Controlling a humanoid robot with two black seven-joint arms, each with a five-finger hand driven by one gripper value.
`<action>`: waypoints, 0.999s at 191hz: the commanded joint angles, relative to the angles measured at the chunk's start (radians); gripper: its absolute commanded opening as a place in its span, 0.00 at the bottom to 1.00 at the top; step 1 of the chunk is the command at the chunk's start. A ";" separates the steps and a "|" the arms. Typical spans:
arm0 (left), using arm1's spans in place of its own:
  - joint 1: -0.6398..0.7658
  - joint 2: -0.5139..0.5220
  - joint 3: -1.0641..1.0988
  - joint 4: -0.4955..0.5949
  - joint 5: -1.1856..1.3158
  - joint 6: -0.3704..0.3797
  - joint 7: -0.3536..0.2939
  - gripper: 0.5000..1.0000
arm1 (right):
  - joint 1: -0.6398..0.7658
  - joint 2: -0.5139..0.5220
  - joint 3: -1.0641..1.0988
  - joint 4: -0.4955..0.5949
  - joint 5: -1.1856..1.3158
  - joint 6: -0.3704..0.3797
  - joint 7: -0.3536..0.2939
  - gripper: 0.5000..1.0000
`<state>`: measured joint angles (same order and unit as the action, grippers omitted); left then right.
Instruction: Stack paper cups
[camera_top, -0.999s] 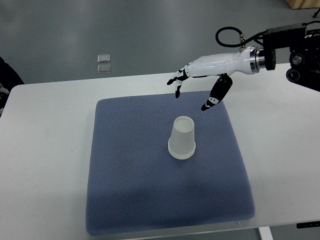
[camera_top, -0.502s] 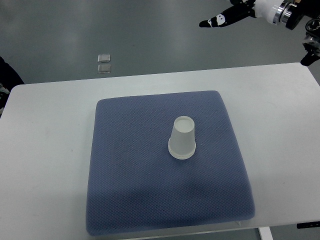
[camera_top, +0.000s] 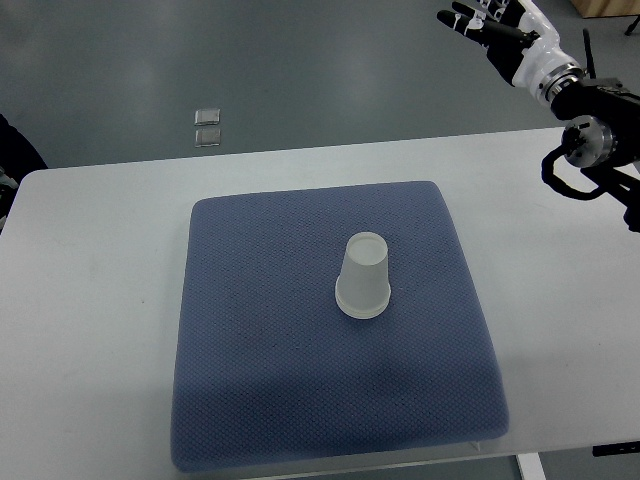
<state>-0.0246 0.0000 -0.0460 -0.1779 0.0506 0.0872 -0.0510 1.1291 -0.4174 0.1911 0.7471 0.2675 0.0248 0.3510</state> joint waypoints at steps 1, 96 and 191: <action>0.000 0.000 0.000 0.000 0.000 0.000 -0.001 1.00 | -0.017 0.023 0.001 -0.017 0.096 -0.029 -0.035 0.81; 0.000 0.000 0.000 0.000 0.000 0.000 0.000 1.00 | -0.092 0.112 0.108 -0.060 0.188 0.021 -0.001 0.83; 0.000 0.000 0.000 0.000 0.000 0.000 -0.001 1.00 | -0.120 0.134 0.108 -0.092 0.187 0.003 0.006 0.83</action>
<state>-0.0245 0.0000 -0.0460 -0.1779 0.0506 0.0871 -0.0516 1.0254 -0.2849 0.2990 0.6553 0.4553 0.0256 0.3575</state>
